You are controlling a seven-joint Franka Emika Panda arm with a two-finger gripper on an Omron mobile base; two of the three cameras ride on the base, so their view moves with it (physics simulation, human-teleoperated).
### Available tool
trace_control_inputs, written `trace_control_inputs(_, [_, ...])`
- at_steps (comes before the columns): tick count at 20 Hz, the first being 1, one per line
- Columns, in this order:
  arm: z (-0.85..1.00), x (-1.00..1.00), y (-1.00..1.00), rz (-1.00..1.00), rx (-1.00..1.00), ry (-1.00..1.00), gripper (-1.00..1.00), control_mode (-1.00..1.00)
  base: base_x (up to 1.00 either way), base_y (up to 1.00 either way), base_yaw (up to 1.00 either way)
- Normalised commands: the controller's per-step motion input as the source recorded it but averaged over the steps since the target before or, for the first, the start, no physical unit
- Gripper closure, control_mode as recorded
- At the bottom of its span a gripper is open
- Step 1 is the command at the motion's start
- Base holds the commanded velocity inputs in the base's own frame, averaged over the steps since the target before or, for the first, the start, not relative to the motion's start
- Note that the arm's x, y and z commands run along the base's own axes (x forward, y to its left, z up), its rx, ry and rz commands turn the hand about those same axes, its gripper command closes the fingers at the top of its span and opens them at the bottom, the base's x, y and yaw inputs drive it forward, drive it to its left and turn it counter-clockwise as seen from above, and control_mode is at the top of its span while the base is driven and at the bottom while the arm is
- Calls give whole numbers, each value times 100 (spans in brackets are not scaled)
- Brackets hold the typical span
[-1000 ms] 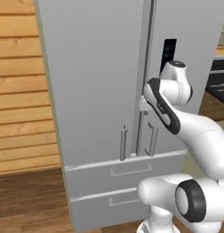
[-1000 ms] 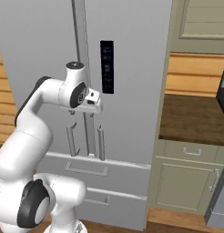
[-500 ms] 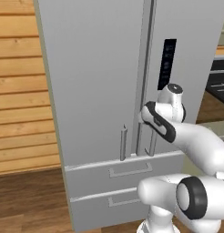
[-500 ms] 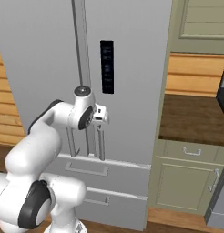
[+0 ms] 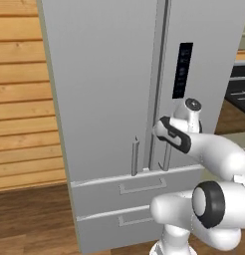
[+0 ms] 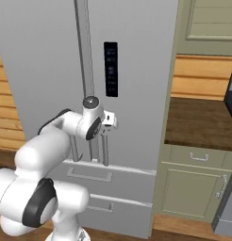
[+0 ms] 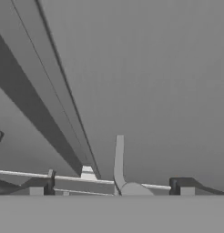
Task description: Take the strawberry from the fridge and place it on top of the pancake, located on the dining counter.
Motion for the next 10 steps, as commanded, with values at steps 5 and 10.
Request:
trace_control_inputs(5, [-31,7,-10,0,0,1,-100,-100,0,0,0])
trace_control_inputs(10, [-26,17,0,0,-2,4,-100,-100,0,0,0])
